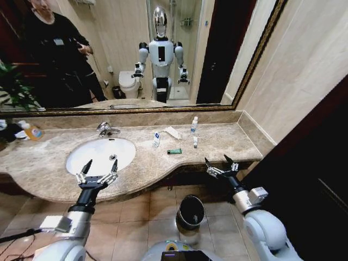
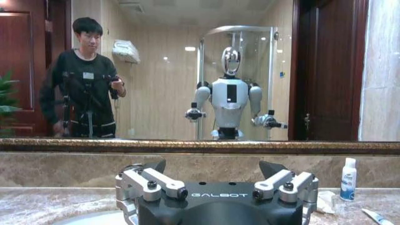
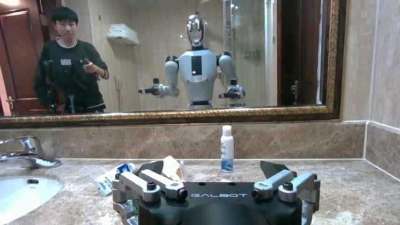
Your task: Pick up the trash from the sink and place it in the trash bin.
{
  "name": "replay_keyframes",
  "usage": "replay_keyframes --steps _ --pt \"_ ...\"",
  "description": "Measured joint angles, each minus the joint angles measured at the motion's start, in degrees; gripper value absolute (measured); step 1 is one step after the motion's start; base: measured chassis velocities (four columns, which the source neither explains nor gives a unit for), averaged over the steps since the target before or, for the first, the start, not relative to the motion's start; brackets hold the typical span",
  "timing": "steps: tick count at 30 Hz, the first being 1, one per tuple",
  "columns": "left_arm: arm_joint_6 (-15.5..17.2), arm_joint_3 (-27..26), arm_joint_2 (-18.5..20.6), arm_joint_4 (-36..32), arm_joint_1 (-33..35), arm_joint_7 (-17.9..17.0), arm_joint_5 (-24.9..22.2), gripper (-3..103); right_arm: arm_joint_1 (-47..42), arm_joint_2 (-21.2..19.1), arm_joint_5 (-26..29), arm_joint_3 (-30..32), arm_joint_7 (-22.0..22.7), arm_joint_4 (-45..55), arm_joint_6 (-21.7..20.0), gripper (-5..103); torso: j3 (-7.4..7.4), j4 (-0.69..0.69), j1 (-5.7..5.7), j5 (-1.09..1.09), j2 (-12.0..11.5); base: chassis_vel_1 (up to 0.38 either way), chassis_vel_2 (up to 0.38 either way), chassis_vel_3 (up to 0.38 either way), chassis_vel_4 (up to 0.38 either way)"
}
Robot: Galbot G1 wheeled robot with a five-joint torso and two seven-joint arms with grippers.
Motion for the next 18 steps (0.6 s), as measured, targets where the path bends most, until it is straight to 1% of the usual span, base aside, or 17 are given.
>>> replay_keyframes --steps 8,13,16,18 --pt "0.0 0.0 0.0 0.0 0.0 0.0 0.0 100 -0.3 -1.2 0.2 0.2 0.0 0.5 -0.8 100 0.0 0.0 0.0 0.0 0.0 0.0 0.0 0.0 0.0" --pt "0.0 0.0 0.0 0.0 0.0 0.0 0.0 100 0.1 -1.7 0.2 -0.8 0.2 -0.3 -0.7 100 0.0 0.0 0.0 0.0 0.0 0.0 0.0 0.0 0.0" --pt "0.0 0.0 0.0 0.0 0.0 0.0 0.0 100 0.9 -2.0 0.3 -1.6 0.9 -1.1 -0.2 100 0.0 0.0 0.0 0.0 0.0 0.0 0.0 0.0 0.0" --pt "0.0 0.0 0.0 0.0 0.0 0.0 0.0 100 1.8 -2.3 -0.6 -1.9 1.4 -2.1 1.3 100 0.0 0.0 0.0 0.0 0.0 0.0 0.0 0.0 0.0"
